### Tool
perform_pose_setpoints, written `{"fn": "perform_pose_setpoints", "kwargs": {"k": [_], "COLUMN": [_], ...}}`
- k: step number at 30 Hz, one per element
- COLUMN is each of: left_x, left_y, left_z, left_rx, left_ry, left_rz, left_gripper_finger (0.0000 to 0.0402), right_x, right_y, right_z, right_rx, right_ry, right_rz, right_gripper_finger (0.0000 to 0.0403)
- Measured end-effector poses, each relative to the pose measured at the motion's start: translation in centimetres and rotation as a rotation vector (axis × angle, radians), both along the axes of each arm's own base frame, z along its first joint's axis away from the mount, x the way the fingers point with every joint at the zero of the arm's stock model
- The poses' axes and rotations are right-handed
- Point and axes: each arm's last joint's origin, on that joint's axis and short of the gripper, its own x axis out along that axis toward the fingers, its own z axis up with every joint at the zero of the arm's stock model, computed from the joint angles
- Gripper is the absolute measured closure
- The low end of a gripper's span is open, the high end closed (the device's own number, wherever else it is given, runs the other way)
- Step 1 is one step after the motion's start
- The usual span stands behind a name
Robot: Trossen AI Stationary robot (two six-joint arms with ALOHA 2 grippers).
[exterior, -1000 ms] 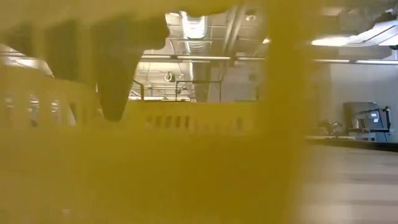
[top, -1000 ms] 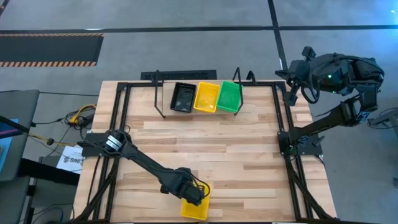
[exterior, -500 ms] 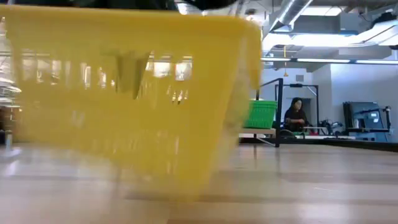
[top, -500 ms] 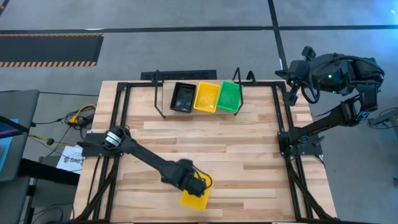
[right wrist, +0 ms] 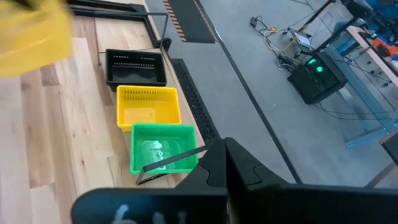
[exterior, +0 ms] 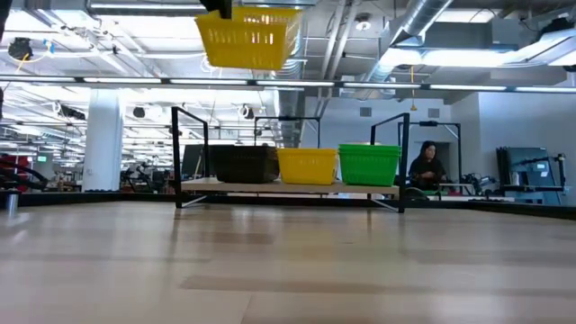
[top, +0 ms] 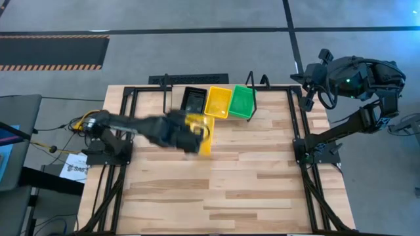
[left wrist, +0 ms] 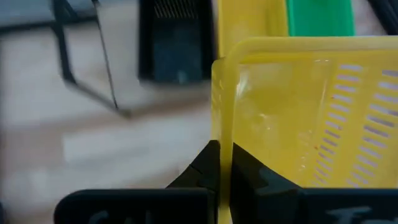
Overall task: Stack baskets on shelf by color
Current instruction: Stack the yellow bin on the yellow bin on the shelf
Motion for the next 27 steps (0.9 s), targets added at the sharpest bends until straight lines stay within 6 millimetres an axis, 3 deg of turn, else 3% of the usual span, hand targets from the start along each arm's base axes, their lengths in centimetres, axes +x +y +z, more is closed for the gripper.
{"fn": "perform_pose_setpoints", "kwargs": {"k": [5, 13, 21, 27], "left_x": [-1.5, -0.8, 1.1, 3.8], "left_y": [5.7, 13.0, 15.6, 17.6], "left_z": [2.4, 3.1, 4.4, 1.9], "left_rx": [0.058, 0.040, 0.116, 0.065], "left_ry": [-0.005, -0.012, -0.209, -0.210], "left_rz": [0.027, -0.080, -0.188, -0.230], "left_gripper_finger": [0.0401, 0.0401, 0.0401, 0.0401], "right_x": [0.0, 0.0, 0.0, 0.0], "right_y": [0.0, 0.0, 0.0, 0.0], "right_z": [0.0, 0.0, 0.0, 0.0], "right_rx": [0.026, 0.072, 0.106, 0.113], "right_ry": [-0.024, -0.065, -0.096, -0.102], "right_rz": [-0.021, -0.057, -0.085, -0.091], "right_gripper_finger": [0.0398, 0.0398, 0.0398, 0.0398]}}
